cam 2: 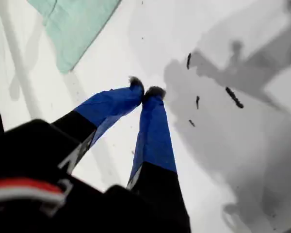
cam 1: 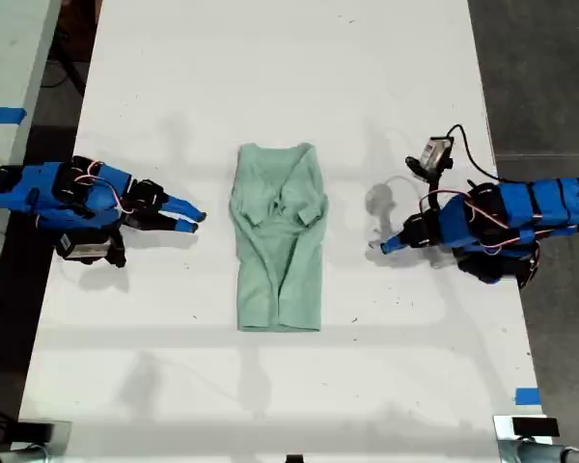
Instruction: Fold t shirt
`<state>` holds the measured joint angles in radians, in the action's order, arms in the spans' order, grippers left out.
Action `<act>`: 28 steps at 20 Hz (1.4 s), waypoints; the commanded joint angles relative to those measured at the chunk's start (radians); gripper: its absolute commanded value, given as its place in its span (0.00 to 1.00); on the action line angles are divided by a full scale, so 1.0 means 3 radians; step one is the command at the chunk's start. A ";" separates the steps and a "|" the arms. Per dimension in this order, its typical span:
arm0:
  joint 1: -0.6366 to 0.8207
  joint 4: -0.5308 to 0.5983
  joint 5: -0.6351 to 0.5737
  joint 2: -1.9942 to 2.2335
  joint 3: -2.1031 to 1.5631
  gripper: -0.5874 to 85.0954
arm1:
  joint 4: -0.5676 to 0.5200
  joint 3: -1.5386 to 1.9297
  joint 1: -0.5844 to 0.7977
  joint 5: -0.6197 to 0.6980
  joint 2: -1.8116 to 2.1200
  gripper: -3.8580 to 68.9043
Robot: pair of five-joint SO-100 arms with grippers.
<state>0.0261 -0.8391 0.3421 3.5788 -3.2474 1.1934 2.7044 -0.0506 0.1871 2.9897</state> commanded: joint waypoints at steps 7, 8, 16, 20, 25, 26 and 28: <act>-0.0302 0.0251 0.0230 0.0031 -0.0128 0.13 | 0.0736 -0.5103 -0.0389 0.0169 -0.4873 0.27; -0.0348 0.0327 0.0159 0.0031 -0.0128 0.18 | 0.0695 -0.5154 -0.0424 0.0159 -0.4996 0.31; -0.0322 -0.0348 -0.0256 -0.4638 0.3937 0.32 | 0.0782 -0.5338 -0.0496 0.0026 -0.5369 0.31; -0.0199 -0.1580 -0.0614 -0.6729 0.6208 0.38 | 0.0787 -0.5343 -0.0593 -0.0077 -0.5359 0.31; -0.0511 -0.1350 -0.0522 -0.7588 0.6586 0.36 | 0.0716 -0.5354 -0.0675 -0.0153 -0.5487 0.30; -0.0568 -0.1350 -0.0445 -0.7624 0.6596 0.35 | 0.0706 -0.5354 -0.0685 -0.0164 -0.5502 0.30; -0.0639 -0.1457 -0.0286 -0.7629 0.6596 0.34 | 0.0690 -0.5354 -0.0706 -0.0189 -0.5538 0.30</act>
<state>-0.1335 -1.2579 0.2117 1.2763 -1.3315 1.4266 1.1827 -0.2393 0.1427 1.3208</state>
